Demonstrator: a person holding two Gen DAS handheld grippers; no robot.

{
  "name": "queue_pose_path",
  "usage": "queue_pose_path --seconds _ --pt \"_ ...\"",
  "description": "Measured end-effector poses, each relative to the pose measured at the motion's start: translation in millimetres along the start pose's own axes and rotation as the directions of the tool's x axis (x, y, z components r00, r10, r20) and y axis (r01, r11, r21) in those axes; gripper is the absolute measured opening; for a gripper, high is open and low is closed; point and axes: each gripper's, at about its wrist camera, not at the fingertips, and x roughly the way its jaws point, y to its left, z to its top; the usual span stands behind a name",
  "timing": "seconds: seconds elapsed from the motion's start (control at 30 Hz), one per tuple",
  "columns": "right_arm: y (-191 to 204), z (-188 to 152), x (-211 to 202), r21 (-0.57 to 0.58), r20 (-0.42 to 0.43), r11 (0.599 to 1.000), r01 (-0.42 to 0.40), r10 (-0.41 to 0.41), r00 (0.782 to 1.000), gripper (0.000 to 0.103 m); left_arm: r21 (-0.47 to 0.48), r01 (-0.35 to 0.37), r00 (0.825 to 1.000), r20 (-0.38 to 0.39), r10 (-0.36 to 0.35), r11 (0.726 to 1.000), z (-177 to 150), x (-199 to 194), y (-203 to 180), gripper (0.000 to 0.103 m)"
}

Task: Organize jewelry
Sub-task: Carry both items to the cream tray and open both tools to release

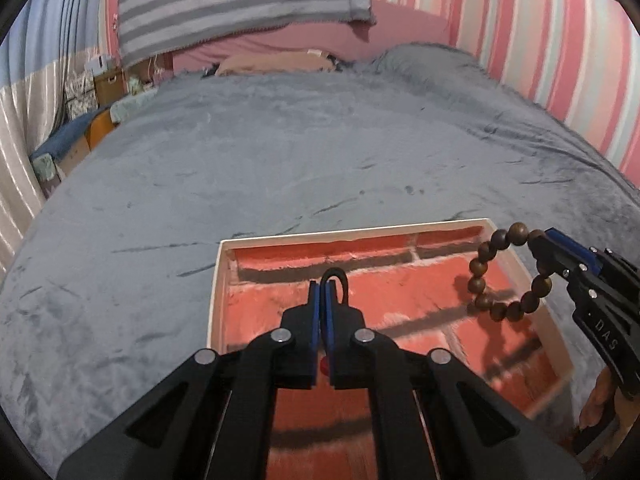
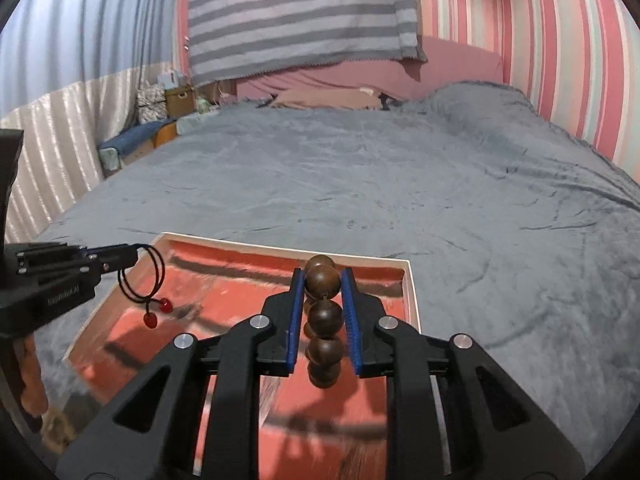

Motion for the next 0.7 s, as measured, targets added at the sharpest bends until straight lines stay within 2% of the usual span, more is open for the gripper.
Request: queue_pose_path --seconds 0.13,0.23,0.4,0.7 --pt "-5 6 35 -0.008 -0.045 0.999 0.05 -0.05 0.998 0.02 -0.006 -0.043 0.997 -0.06 0.042 0.999 9 40 6 0.003" --pt "-11 11 59 -0.002 -0.113 0.996 0.09 -0.089 0.99 0.02 -0.013 -0.071 0.992 -0.109 0.07 0.997 12 62 13 0.003" --pt "-17 10 82 -0.042 -0.229 0.987 0.156 -0.162 0.96 0.02 -0.015 -0.138 0.97 -0.203 0.132 0.99 9 93 24 0.004" --pt "-21 -9 116 -0.087 -0.373 0.981 0.176 -0.196 0.907 0.02 -0.023 -0.147 0.95 -0.281 0.135 0.989 4 110 33 0.005"
